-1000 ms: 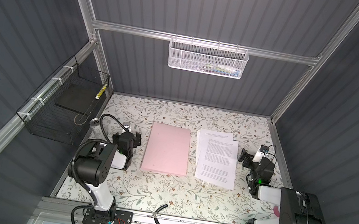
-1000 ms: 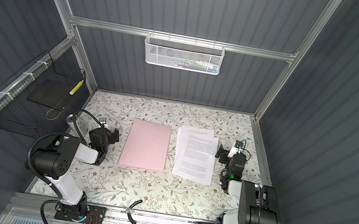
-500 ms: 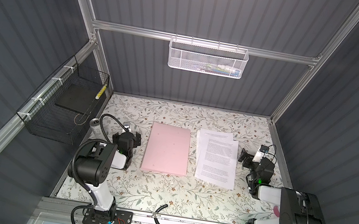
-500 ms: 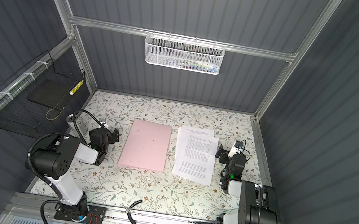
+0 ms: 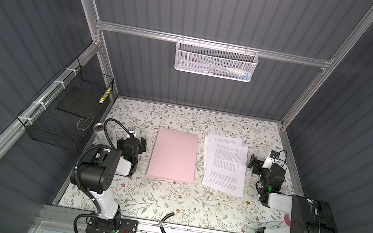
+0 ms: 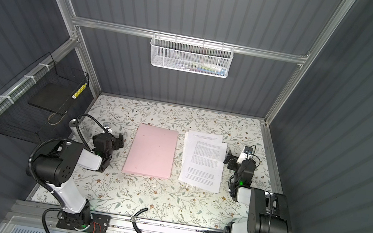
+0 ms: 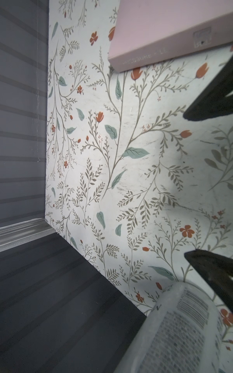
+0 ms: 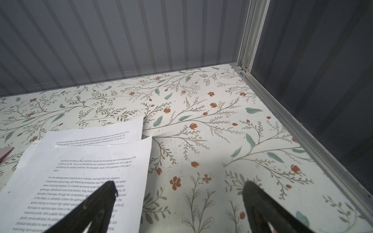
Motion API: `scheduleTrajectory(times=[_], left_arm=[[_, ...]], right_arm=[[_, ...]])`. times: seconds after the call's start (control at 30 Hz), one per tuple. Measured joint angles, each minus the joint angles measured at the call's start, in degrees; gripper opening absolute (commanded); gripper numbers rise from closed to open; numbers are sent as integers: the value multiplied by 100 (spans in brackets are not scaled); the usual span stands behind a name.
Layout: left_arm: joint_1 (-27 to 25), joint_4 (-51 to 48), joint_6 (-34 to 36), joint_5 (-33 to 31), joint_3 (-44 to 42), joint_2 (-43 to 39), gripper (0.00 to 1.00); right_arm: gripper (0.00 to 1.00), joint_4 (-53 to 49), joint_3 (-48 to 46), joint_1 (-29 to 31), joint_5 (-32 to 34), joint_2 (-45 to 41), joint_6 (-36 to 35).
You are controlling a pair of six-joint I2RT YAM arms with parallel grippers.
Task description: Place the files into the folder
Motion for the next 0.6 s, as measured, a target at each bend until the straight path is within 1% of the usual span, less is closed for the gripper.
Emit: scheduleTrajectory(times=[0.23, 0.3, 0.4, 0.47, 0.53, 0.6], left_arm=[[-55, -98, 4, -63, 2, -33, 100], [-120, -227, 42, -111, 17, -83, 100], [-326, -1191, 149, -275, 391, -367, 100], [-455, -1794, 201, -310, 769, -643, 100], [-584, -2105, 216, -308, 988, -1012, 100], [-669, -2516, 39, -260, 1121, -1445, 100]], right_arm=[[99, -17, 7, 0, -26, 0, -20], [99, -238, 81, 9, -74, -72, -59], [99, -1058, 452, 105, -37, -463, -131], [99, -1585, 815, 302, 225, -769, -164], [99, -2166, 1266, 570, 487, -1005, -26], [99, -2841, 1788, 811, 647, -1132, 264]])
